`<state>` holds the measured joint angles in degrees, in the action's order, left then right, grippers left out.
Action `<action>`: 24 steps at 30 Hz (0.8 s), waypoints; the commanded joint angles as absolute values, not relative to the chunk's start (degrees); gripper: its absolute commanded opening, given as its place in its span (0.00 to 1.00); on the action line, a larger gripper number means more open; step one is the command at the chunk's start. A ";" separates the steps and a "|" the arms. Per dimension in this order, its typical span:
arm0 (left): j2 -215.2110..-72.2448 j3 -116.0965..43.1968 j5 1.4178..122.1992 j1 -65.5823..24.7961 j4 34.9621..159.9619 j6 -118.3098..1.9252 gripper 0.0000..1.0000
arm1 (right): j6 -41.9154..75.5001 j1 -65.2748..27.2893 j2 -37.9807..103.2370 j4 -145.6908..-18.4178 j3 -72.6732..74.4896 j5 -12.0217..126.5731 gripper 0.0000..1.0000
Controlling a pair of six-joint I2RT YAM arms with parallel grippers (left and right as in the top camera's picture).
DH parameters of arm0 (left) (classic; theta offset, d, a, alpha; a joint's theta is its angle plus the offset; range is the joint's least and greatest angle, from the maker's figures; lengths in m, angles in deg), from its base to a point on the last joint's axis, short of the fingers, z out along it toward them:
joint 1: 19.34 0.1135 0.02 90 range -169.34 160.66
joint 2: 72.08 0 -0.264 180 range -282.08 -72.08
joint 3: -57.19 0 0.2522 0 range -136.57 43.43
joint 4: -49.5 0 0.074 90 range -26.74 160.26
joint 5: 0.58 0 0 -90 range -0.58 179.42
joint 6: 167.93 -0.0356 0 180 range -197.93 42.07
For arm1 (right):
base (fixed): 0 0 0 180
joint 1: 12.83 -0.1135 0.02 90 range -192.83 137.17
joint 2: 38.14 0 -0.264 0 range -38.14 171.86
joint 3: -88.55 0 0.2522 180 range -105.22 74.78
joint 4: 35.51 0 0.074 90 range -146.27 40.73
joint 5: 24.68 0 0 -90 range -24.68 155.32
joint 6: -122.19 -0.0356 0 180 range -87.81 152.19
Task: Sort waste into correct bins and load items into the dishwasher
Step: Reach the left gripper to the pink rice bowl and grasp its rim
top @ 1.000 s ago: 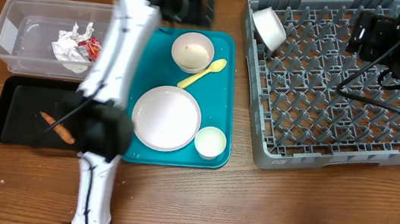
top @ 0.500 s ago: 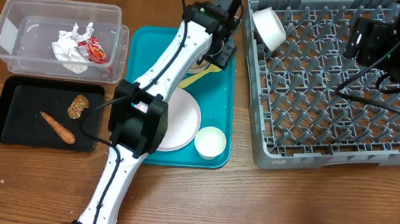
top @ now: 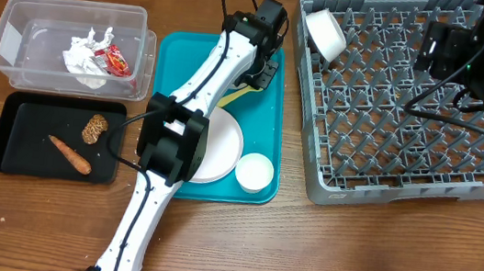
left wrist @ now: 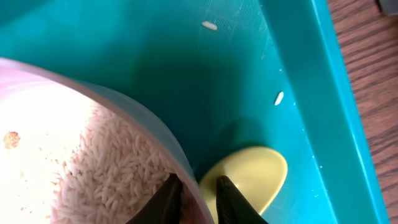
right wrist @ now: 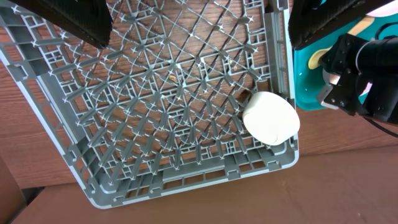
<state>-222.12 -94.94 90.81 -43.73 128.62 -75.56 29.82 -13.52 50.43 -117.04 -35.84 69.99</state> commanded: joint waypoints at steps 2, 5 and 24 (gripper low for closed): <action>-222.27 -97.02 91.36 -43.75 129.93 -75.99 0.22 | 29.58 -13.34 50.56 -116.91 -36.22 69.50 0.93; -222.27 -99.53 91.36 -43.75 131.53 -75.99 0.24 | 29.58 -13.34 50.56 -116.91 -36.22 69.50 0.93; -222.73 -101.12 91.32 -43.77 132.42 -75.12 0.23 | 29.58 -13.34 50.56 -118.15 -36.22 69.50 0.93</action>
